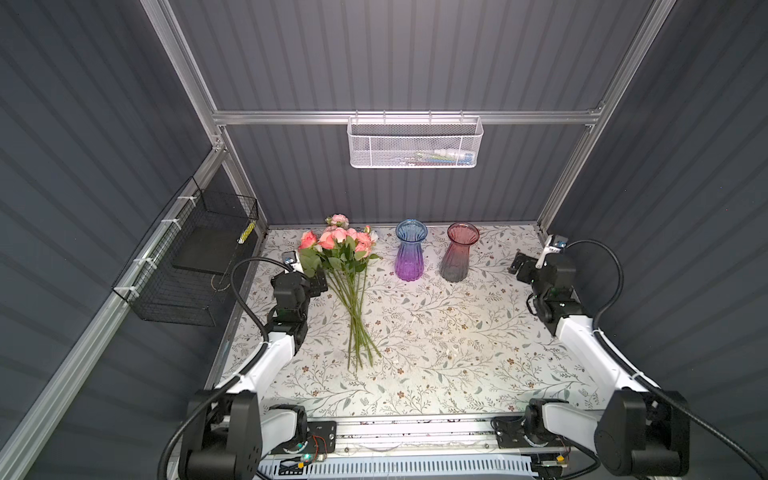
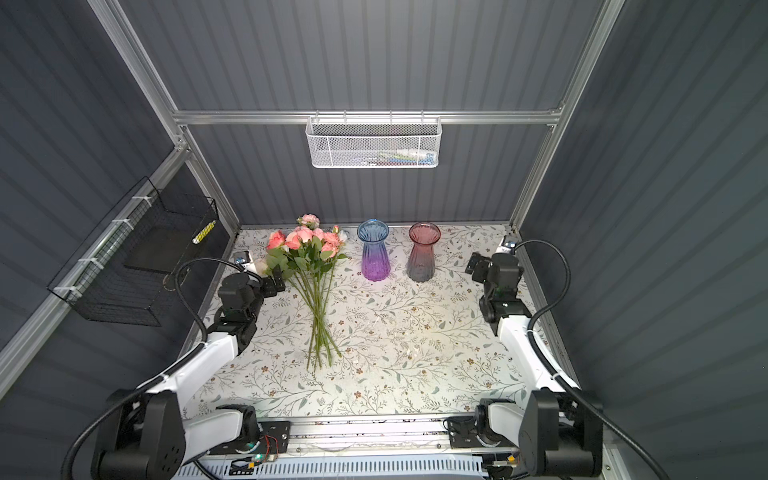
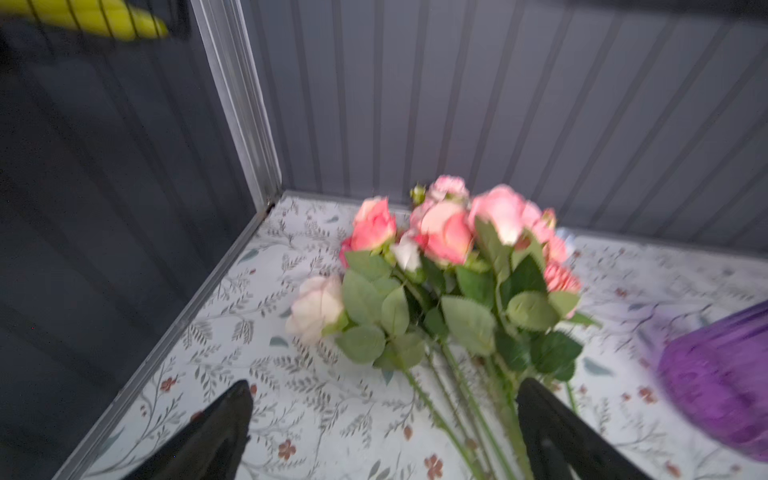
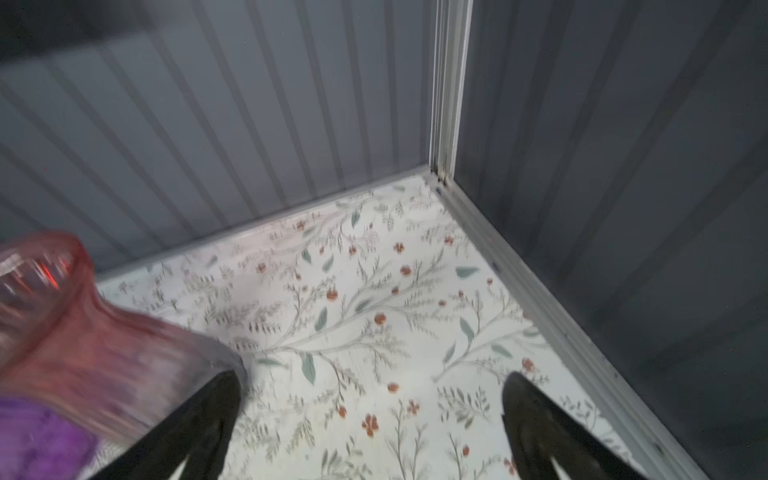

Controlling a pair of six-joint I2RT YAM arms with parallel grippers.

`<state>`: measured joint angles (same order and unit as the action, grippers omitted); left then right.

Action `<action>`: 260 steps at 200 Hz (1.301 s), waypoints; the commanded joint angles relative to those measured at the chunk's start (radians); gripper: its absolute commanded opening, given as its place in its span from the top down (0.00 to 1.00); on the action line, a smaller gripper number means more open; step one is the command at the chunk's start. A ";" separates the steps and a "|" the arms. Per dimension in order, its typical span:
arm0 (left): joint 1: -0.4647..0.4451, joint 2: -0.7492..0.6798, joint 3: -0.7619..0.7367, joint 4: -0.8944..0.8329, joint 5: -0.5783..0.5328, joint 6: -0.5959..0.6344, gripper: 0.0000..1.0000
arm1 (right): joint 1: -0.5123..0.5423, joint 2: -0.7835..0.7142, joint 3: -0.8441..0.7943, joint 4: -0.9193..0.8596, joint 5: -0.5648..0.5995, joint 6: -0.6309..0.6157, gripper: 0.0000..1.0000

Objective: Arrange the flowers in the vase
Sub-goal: 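Move the right gripper to the pink vase while the left gripper approaches the rose stems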

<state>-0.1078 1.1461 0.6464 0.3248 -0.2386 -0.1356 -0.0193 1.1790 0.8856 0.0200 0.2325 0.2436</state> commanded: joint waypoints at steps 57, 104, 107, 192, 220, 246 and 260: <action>0.007 -0.216 0.222 -0.705 0.162 -0.521 0.00 | -0.154 -0.077 0.114 -0.309 -0.491 0.470 0.20; 0.005 -0.190 0.204 -0.747 0.247 -0.559 0.08 | -0.075 0.044 0.378 -0.602 -0.376 0.296 0.35; 0.006 -0.178 0.209 -0.758 0.256 -0.559 0.09 | -0.069 0.048 0.392 -0.613 -0.369 0.287 0.36; 0.005 -0.098 0.171 -0.756 0.474 -0.536 0.12 | 0.081 0.367 0.810 -0.782 -0.418 0.258 0.57; 0.005 -0.115 0.147 -0.756 0.486 -0.534 0.11 | 0.094 0.535 1.008 -0.912 -0.430 0.227 0.56; 0.005 -0.119 0.143 -0.756 0.519 -0.528 0.11 | 0.110 0.666 1.139 -1.000 -0.404 0.198 0.58; 0.005 -0.118 0.145 -0.750 0.538 -0.523 0.12 | 0.124 0.720 1.200 -1.039 -0.389 0.184 0.58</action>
<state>-0.1078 1.0443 0.8001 -0.4255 0.2398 -0.6666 0.0799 1.8267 1.9965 -0.8753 -0.1715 0.4728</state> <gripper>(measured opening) 0.886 0.422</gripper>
